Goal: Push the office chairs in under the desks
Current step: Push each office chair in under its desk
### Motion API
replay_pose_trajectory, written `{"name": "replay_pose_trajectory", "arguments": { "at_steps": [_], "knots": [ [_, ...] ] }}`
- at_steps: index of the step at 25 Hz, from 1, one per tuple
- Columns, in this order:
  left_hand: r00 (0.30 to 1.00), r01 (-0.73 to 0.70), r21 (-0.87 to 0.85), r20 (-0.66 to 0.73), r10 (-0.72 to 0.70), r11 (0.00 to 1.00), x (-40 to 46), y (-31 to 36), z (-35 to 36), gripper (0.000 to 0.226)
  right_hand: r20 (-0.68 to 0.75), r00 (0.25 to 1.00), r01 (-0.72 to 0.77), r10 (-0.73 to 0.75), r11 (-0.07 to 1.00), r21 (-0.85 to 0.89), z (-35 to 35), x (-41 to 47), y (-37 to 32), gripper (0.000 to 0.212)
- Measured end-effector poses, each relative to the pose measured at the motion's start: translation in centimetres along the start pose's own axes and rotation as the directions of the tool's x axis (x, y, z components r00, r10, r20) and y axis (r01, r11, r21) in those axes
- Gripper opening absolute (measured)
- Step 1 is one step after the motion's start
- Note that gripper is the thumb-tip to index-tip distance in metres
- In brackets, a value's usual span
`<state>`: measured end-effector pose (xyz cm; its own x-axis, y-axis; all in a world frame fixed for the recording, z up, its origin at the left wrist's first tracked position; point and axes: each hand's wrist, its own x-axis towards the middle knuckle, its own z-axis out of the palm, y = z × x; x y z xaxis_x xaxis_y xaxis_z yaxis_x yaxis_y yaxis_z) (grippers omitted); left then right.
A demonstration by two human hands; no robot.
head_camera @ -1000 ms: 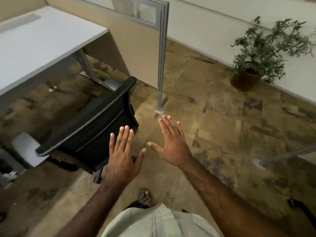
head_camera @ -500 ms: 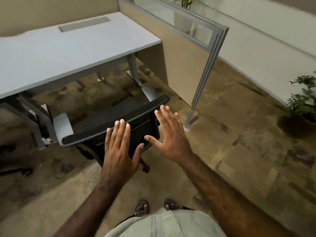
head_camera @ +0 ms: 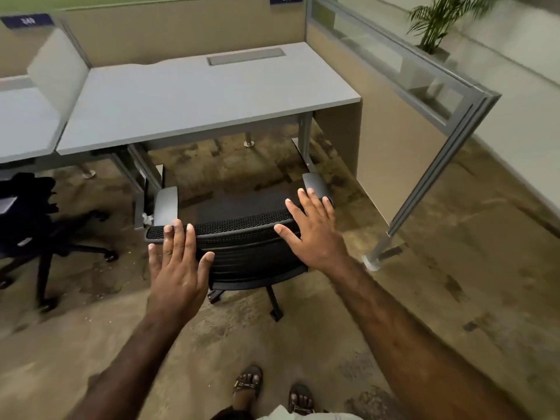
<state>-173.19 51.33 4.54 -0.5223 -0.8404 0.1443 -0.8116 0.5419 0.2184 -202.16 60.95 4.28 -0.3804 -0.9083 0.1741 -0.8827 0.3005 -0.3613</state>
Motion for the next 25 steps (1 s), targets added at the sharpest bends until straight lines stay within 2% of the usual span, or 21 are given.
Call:
{"name": "replay_pose_trajectory", "arguments": {
  "at_steps": [3, 8, 10, 15, 20, 25],
  "knots": [
    [0.999, 0.030, 0.013, -0.033, -0.030, 0.999, 0.5, 0.5, 0.5, 0.085, -0.057, 0.997, 0.041, -0.045, 0.997, -0.066, 0.9, 0.1, 0.3, 0.076],
    [0.977, 0.063, -0.009, -0.204, -0.064, 0.998, 1.4, 0.7, 1.6, 0.071, -0.085, 0.994, 0.061, -0.065, 0.997, -0.046, 1.4, 1.0, 0.8, 0.075],
    [0.955, 0.016, 0.004, -0.297, -0.014, 1.000, 2.7, -0.3, 1.5, 0.061, -0.084, 0.994, 0.062, -0.066, 0.997, -0.045, 1.5, 1.5, 0.7, 0.072],
    [0.903, -0.144, -0.117, -0.421, 0.083, 0.983, 6.2, -3.0, 2.6, 0.042, -0.107, 0.992, 0.066, -0.074, 0.995, -0.074, 1.9, 2.8, 1.0, 0.070],
    [0.875, -0.178, -0.151, -0.476, 0.086, 0.972, 9.2, -4.5, 3.4, 0.036, -0.113, 0.992, 0.039, -0.049, 0.995, -0.088, 2.3, 5.4, 0.1, 0.073],
    [0.885, -0.166, -0.194, -0.462, 0.059, 0.967, 13.7, -7.0, 3.4, 0.037, -0.101, 0.995, 0.014, -0.025, 0.994, -0.107, 3.6, 9.6, -1.6, 0.073]
  ]
}}
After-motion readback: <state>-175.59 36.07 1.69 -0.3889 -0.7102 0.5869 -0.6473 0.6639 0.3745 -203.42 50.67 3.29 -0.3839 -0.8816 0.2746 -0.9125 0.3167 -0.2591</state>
